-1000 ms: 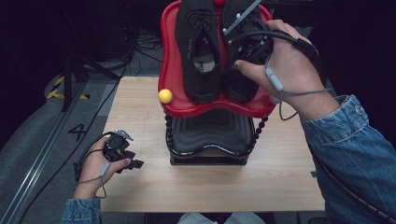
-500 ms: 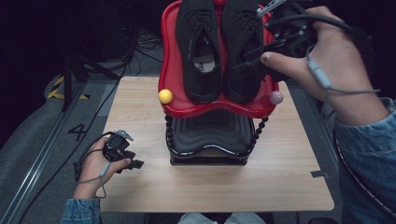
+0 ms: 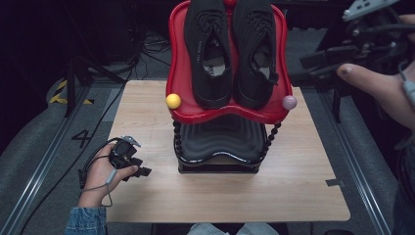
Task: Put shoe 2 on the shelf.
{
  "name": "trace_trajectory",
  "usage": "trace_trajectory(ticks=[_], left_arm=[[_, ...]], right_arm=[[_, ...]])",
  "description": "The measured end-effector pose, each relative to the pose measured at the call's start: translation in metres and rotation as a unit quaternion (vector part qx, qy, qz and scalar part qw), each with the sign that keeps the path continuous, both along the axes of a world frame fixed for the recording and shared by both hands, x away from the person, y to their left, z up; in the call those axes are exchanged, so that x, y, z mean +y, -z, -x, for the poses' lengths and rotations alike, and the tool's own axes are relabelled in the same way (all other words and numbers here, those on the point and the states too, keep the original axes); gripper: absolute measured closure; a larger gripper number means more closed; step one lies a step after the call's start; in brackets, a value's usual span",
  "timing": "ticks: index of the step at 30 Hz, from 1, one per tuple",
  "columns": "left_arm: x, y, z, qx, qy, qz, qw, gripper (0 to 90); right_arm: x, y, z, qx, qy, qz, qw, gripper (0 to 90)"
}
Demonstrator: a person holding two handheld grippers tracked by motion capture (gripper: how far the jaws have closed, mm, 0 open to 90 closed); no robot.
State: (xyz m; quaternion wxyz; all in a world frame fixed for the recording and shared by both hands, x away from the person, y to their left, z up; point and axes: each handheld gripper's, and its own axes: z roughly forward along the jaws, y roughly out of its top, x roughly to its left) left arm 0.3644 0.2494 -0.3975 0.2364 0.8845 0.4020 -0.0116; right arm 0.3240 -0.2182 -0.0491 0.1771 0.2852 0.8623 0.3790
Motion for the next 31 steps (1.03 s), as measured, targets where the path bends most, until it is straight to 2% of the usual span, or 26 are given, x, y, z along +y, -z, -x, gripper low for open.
trace_trajectory(ticks=[1,3,7,10,11,12,17,20,21,22,26,29,30,31], left_arm=[[0.0,0.0,0.0,0.0,0.0,0.0,1.0,44.7],[0.001,0.0,0.0,0.0,-0.002,0.001,1.0,44.7],[0.002,-0.001,0.001,0.0,-0.006,0.003,1.0,44.7],[0.002,0.0,0.001,0.0,-0.006,0.001,1.0,44.6],[0.002,0.0,0.001,0.0,-0.006,0.001,1.0,44.6],[0.003,-0.001,0.001,0.002,-0.007,0.002,1.0,44.6],[0.004,-0.001,0.001,-0.001,-0.009,-0.001,1.0,44.6],[0.005,-0.001,0.002,0.003,-0.011,0.002,0.9999,44.4],[0.005,0.0,0.002,0.003,-0.011,0.002,0.9999,43.8],[0.005,0.0,0.002,0.001,-0.012,0.0,0.9999,43.8],[0.006,-0.001,0.003,0.003,-0.014,0.002,0.9999,43.5],[0.006,-0.001,0.003,0.001,-0.014,0.001,0.9999,43.3],[0.005,-0.001,0.003,0.002,-0.015,0.001,0.9999,43.3],[0.004,-0.001,0.004,-0.001,-0.013,-0.001,0.9999,42.7]], right_arm=[[0.0,0.0,0.0,0.0,0.0,0.0,1.0,44.8],[-0.012,0.006,0.003,0.001,0.004,-0.001,1.0,44.1],[-0.043,0.029,0.006,0.011,0.016,-0.009,0.9998,43.5],[-0.061,0.043,0.004,0.021,0.028,-0.016,0.9993,43.4],[-0.061,0.043,0.004,0.021,0.028,-0.016,0.9993,43.4],[-0.071,0.052,0.003,0.024,0.035,-0.013,0.999,42.9],[-0.089,0.072,0.002,0.031,0.051,-0.004,0.9982,42.0],[-0.097,0.088,0.001,0.043,0.057,-0.007,0.9974,41.3],[-0.101,0.099,-0.001,0.056,0.062,-0.005,0.9965,41.0],[-0.101,0.099,-0.001,0.056,0.062,-0.005,0.9965,41.0],[-0.113,0.136,-0.009,0.08,0.069,-0.009,0.9944,40.4],[-0.12,0.163,-0.013,0.099,0.067,-0.023,0.9926,40.4],[-0.12,0.163,-0.013,0.099,0.067,-0.023,0.9926,40.4],[-0.124,0.182,-0.015,0.098,0.069,-0.026,0.9925,39.8]])
